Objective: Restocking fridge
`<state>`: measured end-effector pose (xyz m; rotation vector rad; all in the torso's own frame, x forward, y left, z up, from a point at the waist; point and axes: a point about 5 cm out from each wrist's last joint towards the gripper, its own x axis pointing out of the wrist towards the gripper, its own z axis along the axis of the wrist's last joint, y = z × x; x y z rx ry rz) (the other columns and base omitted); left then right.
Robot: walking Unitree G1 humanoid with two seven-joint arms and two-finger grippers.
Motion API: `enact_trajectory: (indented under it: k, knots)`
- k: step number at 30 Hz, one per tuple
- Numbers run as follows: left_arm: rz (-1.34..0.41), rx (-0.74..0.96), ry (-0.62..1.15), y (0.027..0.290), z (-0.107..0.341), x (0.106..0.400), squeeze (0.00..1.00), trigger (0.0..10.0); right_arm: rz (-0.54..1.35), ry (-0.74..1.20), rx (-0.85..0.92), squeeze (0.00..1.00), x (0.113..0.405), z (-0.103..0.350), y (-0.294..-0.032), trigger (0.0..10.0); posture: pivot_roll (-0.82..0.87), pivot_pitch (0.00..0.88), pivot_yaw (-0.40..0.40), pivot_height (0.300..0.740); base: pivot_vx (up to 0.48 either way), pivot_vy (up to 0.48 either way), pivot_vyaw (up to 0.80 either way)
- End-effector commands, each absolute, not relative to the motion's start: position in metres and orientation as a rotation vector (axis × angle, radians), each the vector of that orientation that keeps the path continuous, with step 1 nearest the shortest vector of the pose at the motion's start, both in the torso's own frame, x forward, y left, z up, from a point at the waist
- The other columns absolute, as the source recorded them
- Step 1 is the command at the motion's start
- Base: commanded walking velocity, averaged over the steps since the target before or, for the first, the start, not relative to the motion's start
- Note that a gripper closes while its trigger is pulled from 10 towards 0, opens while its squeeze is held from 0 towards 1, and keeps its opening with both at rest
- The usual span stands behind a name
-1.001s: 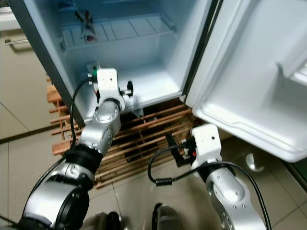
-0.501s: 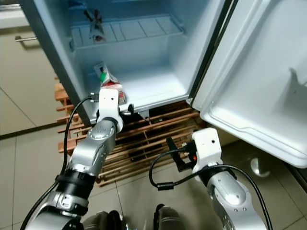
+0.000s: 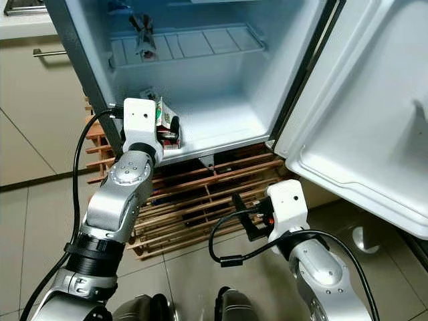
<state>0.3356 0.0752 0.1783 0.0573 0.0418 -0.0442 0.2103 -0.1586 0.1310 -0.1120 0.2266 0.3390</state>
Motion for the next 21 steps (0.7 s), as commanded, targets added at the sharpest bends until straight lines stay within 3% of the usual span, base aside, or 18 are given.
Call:
enact_trajectory:
  k: [1,21]
  knots:
    - [-0.058,0.068,0.045,0.066,0.177,0.338,0.0,10.0,0.344,0.236,-0.122,0.0,0.21,0.129,-0.16,10.0,-0.3,0.123,-0.044,0.74,0.0,0.0,0.0]
    - [0.033,0.156,-0.032,0.06,0.164,0.371,0.0,10.0,0.335,0.191,-0.083,0.0,0.206,0.138,-0.16,10.0,-0.34,0.17,-0.047,0.74,0.0,0.0,0.0]
